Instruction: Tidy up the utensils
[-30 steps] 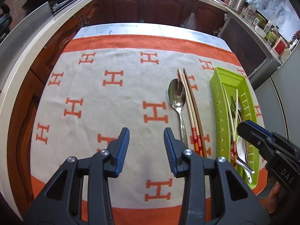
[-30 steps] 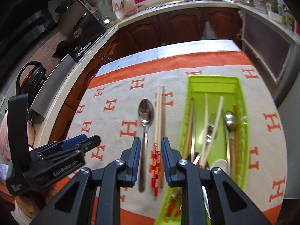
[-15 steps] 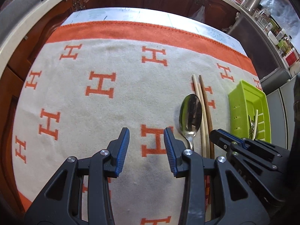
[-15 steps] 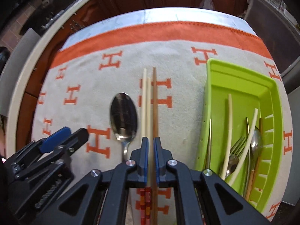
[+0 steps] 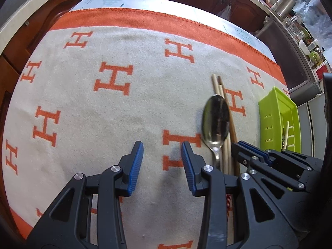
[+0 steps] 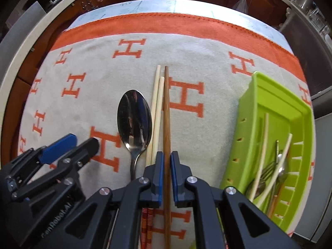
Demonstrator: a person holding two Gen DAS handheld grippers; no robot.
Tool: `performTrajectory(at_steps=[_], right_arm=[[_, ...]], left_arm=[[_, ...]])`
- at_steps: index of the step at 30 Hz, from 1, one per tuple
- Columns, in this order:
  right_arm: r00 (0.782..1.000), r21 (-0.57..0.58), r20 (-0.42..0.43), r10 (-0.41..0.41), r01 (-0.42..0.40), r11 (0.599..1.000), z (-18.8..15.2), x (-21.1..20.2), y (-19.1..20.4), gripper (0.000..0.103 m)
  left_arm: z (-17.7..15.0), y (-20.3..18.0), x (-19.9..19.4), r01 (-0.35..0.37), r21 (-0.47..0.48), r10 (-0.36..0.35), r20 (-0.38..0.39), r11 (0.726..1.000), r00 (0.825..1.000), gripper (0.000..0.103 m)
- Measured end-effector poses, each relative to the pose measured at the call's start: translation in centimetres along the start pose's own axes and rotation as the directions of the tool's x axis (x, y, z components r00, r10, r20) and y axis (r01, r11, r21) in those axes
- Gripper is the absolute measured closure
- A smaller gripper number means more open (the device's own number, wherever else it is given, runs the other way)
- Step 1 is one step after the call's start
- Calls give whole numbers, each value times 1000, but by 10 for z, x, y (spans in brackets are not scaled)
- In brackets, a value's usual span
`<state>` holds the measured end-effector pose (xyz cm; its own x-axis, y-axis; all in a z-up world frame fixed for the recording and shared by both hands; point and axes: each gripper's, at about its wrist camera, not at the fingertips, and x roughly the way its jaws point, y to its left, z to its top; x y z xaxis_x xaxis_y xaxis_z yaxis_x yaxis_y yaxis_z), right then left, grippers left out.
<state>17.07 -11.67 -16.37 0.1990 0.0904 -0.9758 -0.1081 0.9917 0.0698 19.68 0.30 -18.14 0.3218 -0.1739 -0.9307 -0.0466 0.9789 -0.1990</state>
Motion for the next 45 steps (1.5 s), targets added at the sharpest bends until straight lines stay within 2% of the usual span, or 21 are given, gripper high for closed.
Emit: performTrajectory(at_steps=[5,9,17,23,28,33,37,40,45], right_arm=[[989,58,0,149,-148,987,-9,-3,-5,97],[971,126,54,233,-238,963,-18,-19,-17,97],[937,188,167,308,-337,923,-43,-58,-55,97],[920,239,258,294,-356,904,-72,-89,-93,97],[923,274,312,223,-313,909,-88,-104,-117,97],[941,296,289,176,-263,918,-100,-98,-130,96],[966,288,235,110,-177,941,-105,-85,-131,95],[968,287,231,97,-164,944,-109,-82,-131,95],[958,269,266,106,-179,946,-113,-88,-126,95]], left_arm=[[-7,0,-3,8,9,-8,-3,1000,1000,68],[-14,1,-7,17,7,-17,-10,1000,1000,68],[-21,-14,-6,-20,49,19,8,999,1000,68],[-25,-31,-5,-35,76,35,1,996,999,69],[-27,-43,-3,-96,86,95,22,992,995,69],[-31,-54,-1,-147,108,144,36,983,989,69],[-33,-62,-1,-159,118,155,42,980,987,69],[-33,-66,0,-166,123,161,48,978,986,68],[-34,-65,0,-159,119,154,49,980,987,68]])
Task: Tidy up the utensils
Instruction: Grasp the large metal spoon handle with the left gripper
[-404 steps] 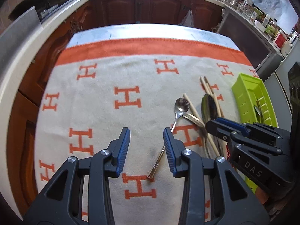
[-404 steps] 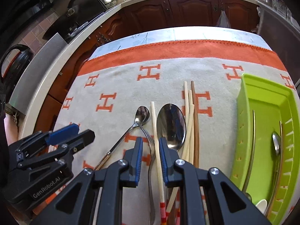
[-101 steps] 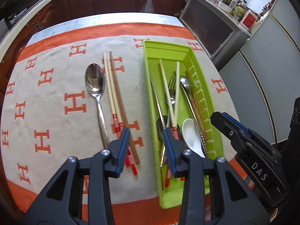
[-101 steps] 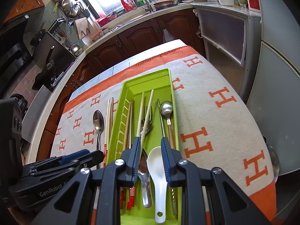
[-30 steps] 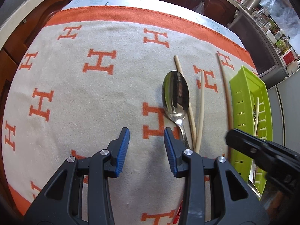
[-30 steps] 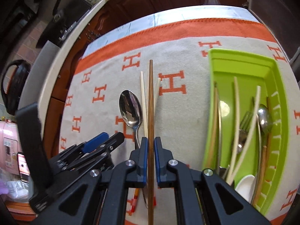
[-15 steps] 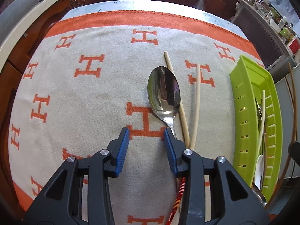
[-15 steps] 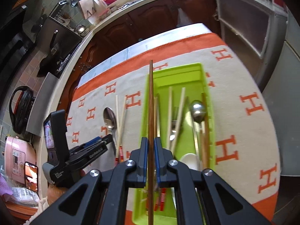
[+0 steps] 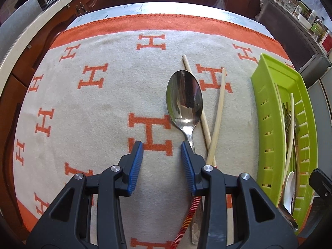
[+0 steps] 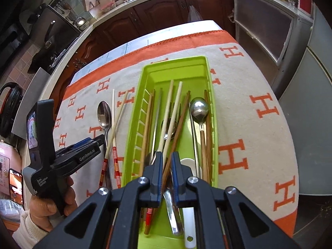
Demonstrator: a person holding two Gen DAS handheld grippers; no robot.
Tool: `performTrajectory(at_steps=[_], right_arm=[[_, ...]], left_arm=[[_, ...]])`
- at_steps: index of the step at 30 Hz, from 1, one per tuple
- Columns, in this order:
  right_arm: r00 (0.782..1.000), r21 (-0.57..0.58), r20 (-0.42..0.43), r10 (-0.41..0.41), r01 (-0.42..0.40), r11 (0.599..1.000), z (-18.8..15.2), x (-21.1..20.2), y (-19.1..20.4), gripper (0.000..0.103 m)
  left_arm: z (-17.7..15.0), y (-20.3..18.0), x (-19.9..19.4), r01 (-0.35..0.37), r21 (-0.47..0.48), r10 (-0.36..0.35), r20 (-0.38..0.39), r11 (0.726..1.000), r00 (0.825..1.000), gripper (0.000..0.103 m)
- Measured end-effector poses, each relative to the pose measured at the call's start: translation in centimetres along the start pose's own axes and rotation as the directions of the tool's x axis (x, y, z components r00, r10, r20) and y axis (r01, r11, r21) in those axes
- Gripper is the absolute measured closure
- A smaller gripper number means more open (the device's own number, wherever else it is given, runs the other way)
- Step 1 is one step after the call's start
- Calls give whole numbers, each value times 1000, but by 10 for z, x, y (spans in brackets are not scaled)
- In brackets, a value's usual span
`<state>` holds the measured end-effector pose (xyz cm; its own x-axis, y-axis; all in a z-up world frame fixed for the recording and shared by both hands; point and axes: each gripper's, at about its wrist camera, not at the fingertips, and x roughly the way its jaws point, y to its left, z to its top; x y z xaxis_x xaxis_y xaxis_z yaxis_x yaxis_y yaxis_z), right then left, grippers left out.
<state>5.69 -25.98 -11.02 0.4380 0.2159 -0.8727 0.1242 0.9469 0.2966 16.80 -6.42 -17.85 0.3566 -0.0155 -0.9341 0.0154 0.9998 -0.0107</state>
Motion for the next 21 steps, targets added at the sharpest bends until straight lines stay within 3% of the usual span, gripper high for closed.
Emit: performTrajectory(at_steps=[5,12,18,21], right_arm=[[999,12,20,44,-45,999,-3,-3,2,95],[997,21,44,69,-70,997,-7,-6,1,94],[997,9,36,75,-75,997,-12,-2,3,94],[997,-2,36,70,-70,998,-15,-2,5,95]], left_arm=[[-4,4,-2,29,-9,-29,6,1000,1000,69],[-6,23,-5,144,-103,-143,13,984,990,69],[-6,15,-5,170,-96,-169,17,981,985,69],[-6,-2,-5,105,-29,-105,25,994,994,69]])
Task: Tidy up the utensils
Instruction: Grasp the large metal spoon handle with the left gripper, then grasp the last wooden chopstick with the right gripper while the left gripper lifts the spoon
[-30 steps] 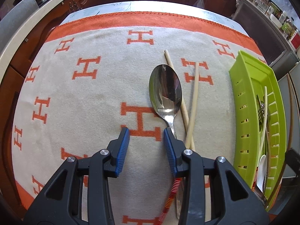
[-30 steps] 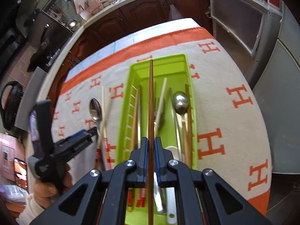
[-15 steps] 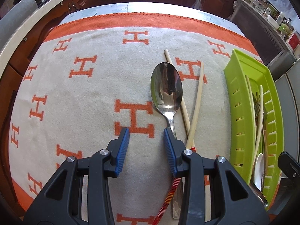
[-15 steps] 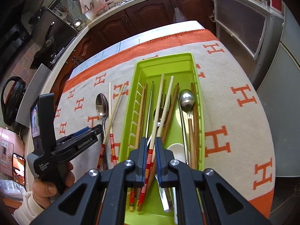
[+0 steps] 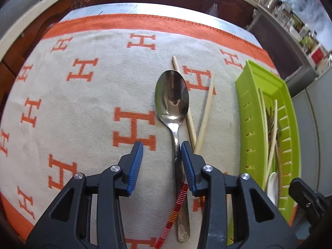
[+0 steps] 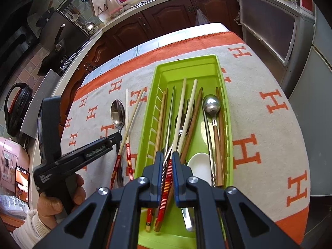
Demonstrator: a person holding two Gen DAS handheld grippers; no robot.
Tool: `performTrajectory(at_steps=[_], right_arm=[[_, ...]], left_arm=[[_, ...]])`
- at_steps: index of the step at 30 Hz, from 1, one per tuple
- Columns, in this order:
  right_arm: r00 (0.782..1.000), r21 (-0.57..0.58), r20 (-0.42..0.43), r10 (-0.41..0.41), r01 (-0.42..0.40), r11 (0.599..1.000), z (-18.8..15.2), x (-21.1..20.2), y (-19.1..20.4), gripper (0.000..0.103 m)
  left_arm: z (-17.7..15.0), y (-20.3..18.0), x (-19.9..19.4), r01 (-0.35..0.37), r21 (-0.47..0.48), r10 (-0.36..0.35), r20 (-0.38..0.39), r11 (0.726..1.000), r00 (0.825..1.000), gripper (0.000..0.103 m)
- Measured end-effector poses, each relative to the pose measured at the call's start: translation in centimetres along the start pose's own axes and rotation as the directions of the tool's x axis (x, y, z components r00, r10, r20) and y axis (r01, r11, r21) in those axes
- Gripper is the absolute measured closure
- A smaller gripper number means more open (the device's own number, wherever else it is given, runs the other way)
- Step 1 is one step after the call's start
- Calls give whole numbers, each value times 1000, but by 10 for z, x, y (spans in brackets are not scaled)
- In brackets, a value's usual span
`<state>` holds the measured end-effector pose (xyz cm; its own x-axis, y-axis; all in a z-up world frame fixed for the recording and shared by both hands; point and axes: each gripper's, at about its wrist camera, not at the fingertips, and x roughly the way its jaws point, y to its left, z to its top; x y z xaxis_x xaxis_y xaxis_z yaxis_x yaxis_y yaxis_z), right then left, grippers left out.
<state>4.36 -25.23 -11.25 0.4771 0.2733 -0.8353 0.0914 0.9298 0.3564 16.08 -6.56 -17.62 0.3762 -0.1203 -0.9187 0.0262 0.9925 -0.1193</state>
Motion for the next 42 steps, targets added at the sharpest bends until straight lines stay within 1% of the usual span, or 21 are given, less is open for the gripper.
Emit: performTrajectory(at_steps=[3,4,6,7,8,9,10,11,14,17,19,21,27,30,32,33,34,37,38,40,42], right_arm=[[1000,-12,6,-11,11,1000,-1,-1,2,95],[1000,-17,8,-16,16,1000,-2,-2,3,95],[1000,-23,9,-18,18,1000,-2,-2,5,95],[1000,-25,8,-17,18,1000,-2,-2,5,95],[1000,-27,6,-18,19,999,-3,-1,6,95],[1000,-30,4,-19,19,999,-4,-1,7,95],[1000,-33,2,-17,17,999,-4,0,8,95],[1000,-37,-1,-13,13,999,-5,0,9,95],[1000,-55,0,0,0,999,-6,0,15,95],[1000,-77,-1,20,-20,997,-5,0,23,95],[999,-92,-10,34,-35,995,-5,3,30,95],[999,-106,-26,45,-48,993,-3,7,38,95],[992,-130,-92,83,-95,987,11,31,67,95],[987,-109,-136,85,-100,989,22,52,79,94],[984,-92,-167,65,-81,992,27,67,86,85],[983,-90,-177,56,-73,993,28,75,90,74],[982,-94,-185,39,-57,994,30,81,93,68],[978,-117,-206,-25,1,993,29,101,104,67],[975,-128,-212,-62,35,991,29,108,107,67],[972,-172,-204,-116,81,982,27,115,115,68],[960,-218,-210,-184,137,966,24,124,121,68]], left_arm=[[-2,-14,3,-74,62,74,7,995,997,69],[-4,-19,3,-100,86,98,20,991,995,68],[-6,-24,2,-112,96,110,33,989,993,70],[-7,-23,1,-96,95,93,33,991,995,77],[-7,-23,0,-77,104,74,31,992,997,88],[-7,-24,0,-73,112,70,30,991,997,96],[-7,-23,-1,-75,114,72,30,991,997,97],[-7,-19,-2,-56,103,54,29,993,998,97],[-7,-1,-4,26,39,-26,0,999,1000,98],[-8,21,-6,128,-26,-129,-39,991,991,98],[-11,36,-7,165,-60,-168,-47,984,985,98],[-15,49,-10,167,-82,-171,-44,983,984,98],[-24,78,-18,130,-111,-134,-32,985,990,98],[-29,87,-19,141,-124,-145,-26,982,989,98],[-31,91,-21,143,-124,-146,-21,982,989,98],[-32,92,-22,144,-124,-147,-19,982,989,98],[-34,94,-24,147,-124,-150,-17,981,988,98],[-37,100,-28,156,-125,-158,-6,980,987,98],[-38,101,-29,156,-123,-157,-1,980,988,99],[-41,104,-33,158,-124,-158,6,980,987,101],[-42,107,-35,171,-127,-170,13,977,985,102]])
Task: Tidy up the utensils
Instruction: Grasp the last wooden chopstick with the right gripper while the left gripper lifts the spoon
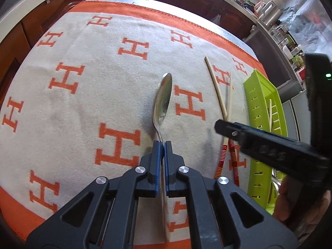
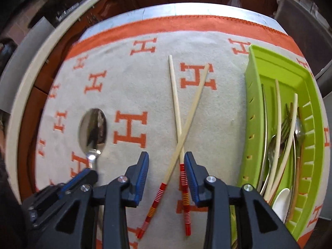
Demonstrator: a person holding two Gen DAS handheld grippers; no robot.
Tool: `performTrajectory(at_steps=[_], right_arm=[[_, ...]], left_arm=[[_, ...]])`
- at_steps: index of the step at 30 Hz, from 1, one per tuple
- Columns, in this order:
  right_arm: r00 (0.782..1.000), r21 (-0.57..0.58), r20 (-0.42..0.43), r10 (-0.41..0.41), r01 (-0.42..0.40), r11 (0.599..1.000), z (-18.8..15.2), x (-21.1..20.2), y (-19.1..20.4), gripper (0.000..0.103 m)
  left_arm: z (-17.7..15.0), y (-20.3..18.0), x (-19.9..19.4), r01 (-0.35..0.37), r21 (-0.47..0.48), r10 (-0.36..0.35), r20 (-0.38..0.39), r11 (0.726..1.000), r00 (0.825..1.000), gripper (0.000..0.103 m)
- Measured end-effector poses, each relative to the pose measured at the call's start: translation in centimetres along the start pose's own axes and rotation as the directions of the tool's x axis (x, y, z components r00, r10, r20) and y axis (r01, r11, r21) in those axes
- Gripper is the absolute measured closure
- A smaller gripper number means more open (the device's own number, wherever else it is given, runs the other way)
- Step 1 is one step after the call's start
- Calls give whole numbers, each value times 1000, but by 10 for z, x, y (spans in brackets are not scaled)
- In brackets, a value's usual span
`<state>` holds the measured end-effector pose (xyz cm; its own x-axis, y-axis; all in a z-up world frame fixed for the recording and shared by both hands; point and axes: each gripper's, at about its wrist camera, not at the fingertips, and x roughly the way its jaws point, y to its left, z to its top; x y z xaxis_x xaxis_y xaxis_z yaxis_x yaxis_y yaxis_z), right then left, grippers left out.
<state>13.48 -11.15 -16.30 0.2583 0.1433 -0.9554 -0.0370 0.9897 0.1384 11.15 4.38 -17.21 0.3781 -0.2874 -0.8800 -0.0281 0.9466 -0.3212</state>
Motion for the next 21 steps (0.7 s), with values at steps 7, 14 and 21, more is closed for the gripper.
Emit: performTrajectory(at_steps=[7,14,21], right_arm=[[997,-82,35,-62,65,995,-7,0,9,98],[996,-33,67,64,-62,998,-19,-15,-10,98],[978,36,110,174,-179,983,-29,-45,-39,98]], left_arm=[[-1,4,-2,15,-3,-15,12,1000,1000,103],[-2,1,-4,3,0,-3,19,1000,1000,103],[-1,-9,-15,22,17,-23,38,1000,999,103]])
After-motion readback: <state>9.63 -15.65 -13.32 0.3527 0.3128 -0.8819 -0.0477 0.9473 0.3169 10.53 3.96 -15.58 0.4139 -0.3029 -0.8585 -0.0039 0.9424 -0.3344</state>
